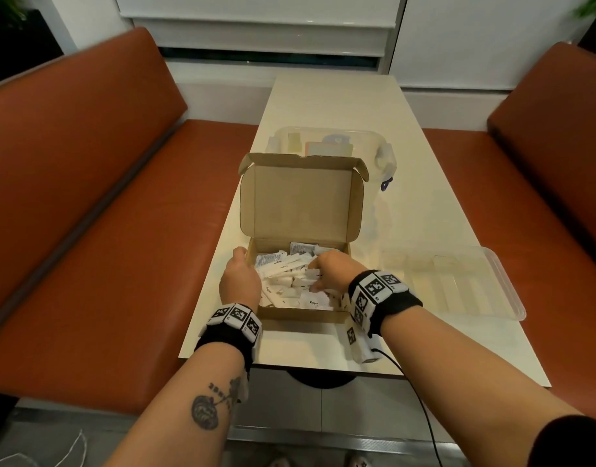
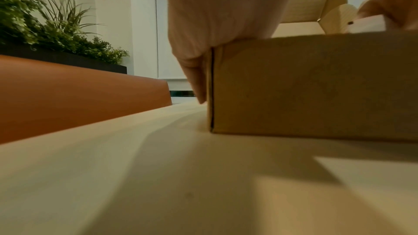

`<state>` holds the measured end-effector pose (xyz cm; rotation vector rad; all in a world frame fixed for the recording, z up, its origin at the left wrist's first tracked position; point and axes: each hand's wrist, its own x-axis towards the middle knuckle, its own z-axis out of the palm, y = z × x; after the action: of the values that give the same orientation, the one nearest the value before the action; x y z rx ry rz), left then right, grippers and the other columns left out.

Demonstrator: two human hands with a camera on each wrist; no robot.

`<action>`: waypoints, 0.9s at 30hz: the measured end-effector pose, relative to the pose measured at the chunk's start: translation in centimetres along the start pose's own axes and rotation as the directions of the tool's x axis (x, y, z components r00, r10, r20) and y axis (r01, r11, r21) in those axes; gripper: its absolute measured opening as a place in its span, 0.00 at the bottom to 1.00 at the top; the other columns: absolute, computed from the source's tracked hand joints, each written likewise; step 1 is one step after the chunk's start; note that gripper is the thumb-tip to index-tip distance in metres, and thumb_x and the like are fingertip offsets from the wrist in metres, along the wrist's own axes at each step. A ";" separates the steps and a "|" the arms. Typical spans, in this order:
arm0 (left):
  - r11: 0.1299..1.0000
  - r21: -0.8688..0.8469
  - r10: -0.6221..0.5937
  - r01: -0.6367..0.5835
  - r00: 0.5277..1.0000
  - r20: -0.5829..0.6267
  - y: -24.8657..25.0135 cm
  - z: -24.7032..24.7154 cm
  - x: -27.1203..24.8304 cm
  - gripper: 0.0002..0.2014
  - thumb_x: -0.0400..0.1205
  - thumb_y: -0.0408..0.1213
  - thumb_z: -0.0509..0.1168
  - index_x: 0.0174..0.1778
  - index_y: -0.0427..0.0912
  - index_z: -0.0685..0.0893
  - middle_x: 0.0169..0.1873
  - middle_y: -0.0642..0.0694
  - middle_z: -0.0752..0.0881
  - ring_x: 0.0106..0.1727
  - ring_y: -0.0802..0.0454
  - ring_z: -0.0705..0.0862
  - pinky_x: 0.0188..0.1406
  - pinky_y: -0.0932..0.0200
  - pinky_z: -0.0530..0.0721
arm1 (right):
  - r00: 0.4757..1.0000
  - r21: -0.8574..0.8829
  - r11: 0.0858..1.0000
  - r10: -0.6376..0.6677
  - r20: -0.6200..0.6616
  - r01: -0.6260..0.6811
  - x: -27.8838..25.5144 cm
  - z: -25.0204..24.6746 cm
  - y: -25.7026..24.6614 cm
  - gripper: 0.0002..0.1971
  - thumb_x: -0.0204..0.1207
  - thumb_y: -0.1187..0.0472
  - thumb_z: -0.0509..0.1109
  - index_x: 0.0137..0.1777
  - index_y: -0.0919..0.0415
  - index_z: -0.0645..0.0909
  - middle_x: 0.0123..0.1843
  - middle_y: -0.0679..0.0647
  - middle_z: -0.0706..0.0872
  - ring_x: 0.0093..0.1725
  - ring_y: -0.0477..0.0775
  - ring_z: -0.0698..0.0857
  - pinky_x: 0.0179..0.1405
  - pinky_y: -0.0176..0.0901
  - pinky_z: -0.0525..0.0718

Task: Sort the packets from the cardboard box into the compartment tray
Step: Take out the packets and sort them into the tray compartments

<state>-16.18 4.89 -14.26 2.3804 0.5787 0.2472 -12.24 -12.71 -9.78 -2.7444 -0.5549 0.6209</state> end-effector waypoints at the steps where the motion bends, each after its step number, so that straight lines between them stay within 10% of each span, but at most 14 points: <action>1: 1.000 -0.009 0.024 -0.025 0.999 -0.027 0.1 -0.1 -0.1 0.17 0.85 0.34 0.59 0.70 0.39 0.73 0.62 0.36 0.81 0.61 0.38 0.80 0.54 0.48 0.79 | 0.999 0.029 1.000 0.007 -0.032 -0.006 0.0 -0.1 0.1 0.20 0.71 0.57 0.77 0.62 0.60 0.82 0.54 0.58 0.86 0.53 0.58 0.83 0.49 0.41 0.77; 6: 0.958 0.036 0.283 -0.285 0.915 -0.289 2.1 -0.7 -0.1 0.15 0.84 0.39 0.61 0.62 0.32 0.79 0.56 0.36 0.81 0.55 0.39 0.77 0.55 0.49 0.75 | 0.978 0.344 0.938 0.110 -0.175 -0.044 0.2 -1.2 0.5 0.17 0.70 0.56 0.79 0.57 0.59 0.83 0.42 0.51 0.85 0.34 0.46 0.82 0.27 0.29 0.74; 9: 0.936 -0.118 0.295 -0.330 0.924 -0.244 4.3 -1.0 -0.1 0.12 0.86 0.42 0.57 0.54 0.36 0.79 0.46 0.46 0.79 0.49 0.47 0.78 0.47 0.58 0.72 | 0.969 0.478 0.878 0.136 -0.206 -0.022 0.3 -2.0 0.7 0.11 0.69 0.55 0.79 0.45 0.59 0.83 0.32 0.49 0.84 0.27 0.43 0.80 0.23 0.31 0.76; 14: 0.917 -0.391 0.115 -0.072 0.989 0.088 7.1 -0.8 -1.2 0.21 0.87 0.55 0.47 0.51 0.43 0.78 0.44 0.47 0.82 0.49 0.48 0.80 0.44 0.54 0.75 | 0.952 0.599 0.796 0.109 -0.287 0.090 -0.2 -3.2 0.1 0.15 0.68 0.53 0.79 0.30 0.54 0.76 0.17 0.44 0.79 0.15 0.36 0.74 0.17 0.25 0.69; 19: 0.577 -0.729 0.047 0.367 0.877 0.478 8.7 -0.3 -1.7 0.31 0.83 0.65 0.47 0.72 0.48 0.75 0.64 0.44 0.82 0.64 0.45 0.81 0.61 0.41 0.84 | 0.955 0.722 0.663 0.038 -0.293 0.195 -0.9 -3.9 -0.6 0.12 0.73 0.54 0.76 0.37 0.62 0.80 0.26 0.49 0.79 0.24 0.45 0.76 0.26 0.35 0.72; 23: 0.449 -0.778 0.075 0.440 0.849 0.524 10.2 -0.3 -2.1 0.26 0.83 0.61 0.52 0.69 0.50 0.77 0.59 0.46 0.83 0.59 0.48 0.84 0.40 0.52 0.90 | 0.953 0.742 0.644 0.063 -0.295 0.187 -0.6 -3.5 -1.8 0.13 0.81 0.53 0.65 0.50 0.65 0.81 0.36 0.54 0.83 0.35 0.52 0.81 0.38 0.48 0.82; 27: 0.428 -0.784 0.102 0.449 0.838 0.536 10.5 -0.2 -2.1 0.26 0.85 0.59 0.52 0.71 0.46 0.76 0.62 0.42 0.84 0.63 0.47 0.83 0.50 0.46 0.88 | 0.946 0.700 0.692 0.077 -0.316 0.178 -0.3 -3.2 -2.3 0.18 0.86 0.53 0.54 0.61 0.64 0.79 0.49 0.56 0.86 0.46 0.52 0.84 0.48 0.47 0.81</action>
<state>-14.54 -3.16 -7.32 1.1916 0.2972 -0.1789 -11.78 -11.34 -6.10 -1.9904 -0.2241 0.2654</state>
